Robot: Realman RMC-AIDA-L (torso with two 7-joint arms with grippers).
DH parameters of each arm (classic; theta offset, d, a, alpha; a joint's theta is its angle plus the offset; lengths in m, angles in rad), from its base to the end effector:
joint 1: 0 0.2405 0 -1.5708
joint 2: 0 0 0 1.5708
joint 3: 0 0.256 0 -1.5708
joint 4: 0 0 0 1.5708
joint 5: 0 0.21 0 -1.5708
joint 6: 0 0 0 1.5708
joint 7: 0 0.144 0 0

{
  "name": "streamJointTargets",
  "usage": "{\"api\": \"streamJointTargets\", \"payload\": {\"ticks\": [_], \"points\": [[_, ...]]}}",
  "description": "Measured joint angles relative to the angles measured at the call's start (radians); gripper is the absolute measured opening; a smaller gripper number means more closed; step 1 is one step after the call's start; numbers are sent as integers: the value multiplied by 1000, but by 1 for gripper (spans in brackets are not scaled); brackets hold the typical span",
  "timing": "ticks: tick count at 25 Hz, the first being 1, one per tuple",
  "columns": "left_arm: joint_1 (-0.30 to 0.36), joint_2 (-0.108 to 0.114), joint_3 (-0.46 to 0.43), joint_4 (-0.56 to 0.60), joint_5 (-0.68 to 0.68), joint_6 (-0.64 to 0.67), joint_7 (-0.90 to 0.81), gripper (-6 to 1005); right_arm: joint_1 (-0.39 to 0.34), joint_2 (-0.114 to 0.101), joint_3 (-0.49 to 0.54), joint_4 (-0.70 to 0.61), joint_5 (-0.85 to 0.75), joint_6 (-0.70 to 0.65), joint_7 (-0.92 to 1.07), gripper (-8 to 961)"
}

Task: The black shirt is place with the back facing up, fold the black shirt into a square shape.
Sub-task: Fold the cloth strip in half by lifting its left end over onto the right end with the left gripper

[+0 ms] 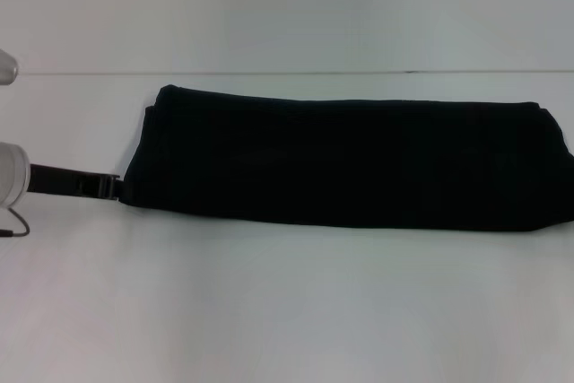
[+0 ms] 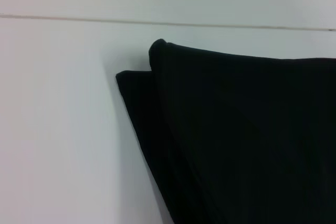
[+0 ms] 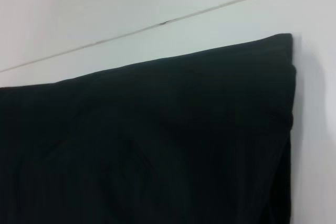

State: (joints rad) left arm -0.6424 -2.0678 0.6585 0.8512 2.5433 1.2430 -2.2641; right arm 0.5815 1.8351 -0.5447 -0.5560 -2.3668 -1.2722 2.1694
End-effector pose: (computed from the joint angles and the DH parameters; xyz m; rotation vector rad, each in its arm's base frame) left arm -0.2967 0.3885 0.0386 -2.2006 -1.3993 -0.1127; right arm 0.3603 0.3662 0.0969 -2.0612 1.5904 0.2835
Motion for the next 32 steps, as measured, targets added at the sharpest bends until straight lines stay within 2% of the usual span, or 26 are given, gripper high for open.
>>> {"api": "streamJointTargets", "payload": {"ticks": [10, 22, 32], "points": [[32, -14, 0, 38, -3, 53, 0, 2, -22, -7, 12, -12, 0, -4, -2, 64], [50, -14, -1, 46, -3, 79, 18, 2, -54, -10, 56, -28, 0, -33, -10, 100], [46, -10, -9, 46, -3, 82, 14, 4, -60, 1, 142, -39, 0, -58, -32, 131]]}}
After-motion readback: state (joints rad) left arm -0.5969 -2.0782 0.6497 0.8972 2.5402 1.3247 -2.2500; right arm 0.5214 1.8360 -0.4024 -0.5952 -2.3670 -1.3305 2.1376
